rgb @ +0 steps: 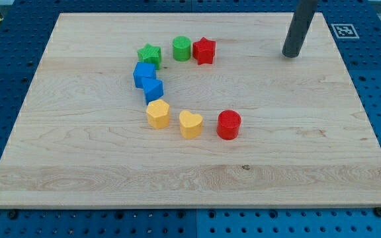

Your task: Slide blue cube a bit left

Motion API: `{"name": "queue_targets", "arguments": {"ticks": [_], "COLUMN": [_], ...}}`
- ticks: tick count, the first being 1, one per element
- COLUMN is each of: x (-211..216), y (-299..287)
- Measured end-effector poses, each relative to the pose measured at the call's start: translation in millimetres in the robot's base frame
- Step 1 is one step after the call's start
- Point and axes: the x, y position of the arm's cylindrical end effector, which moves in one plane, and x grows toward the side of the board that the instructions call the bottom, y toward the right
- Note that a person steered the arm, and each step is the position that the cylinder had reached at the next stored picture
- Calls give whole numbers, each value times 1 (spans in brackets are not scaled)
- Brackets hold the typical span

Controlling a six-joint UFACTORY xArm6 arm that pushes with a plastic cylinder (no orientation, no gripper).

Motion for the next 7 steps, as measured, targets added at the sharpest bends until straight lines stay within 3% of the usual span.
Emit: {"name": "queue_targets", "arguments": {"ticks": [5, 7], "x": [6, -34], "y": [1, -30]}}
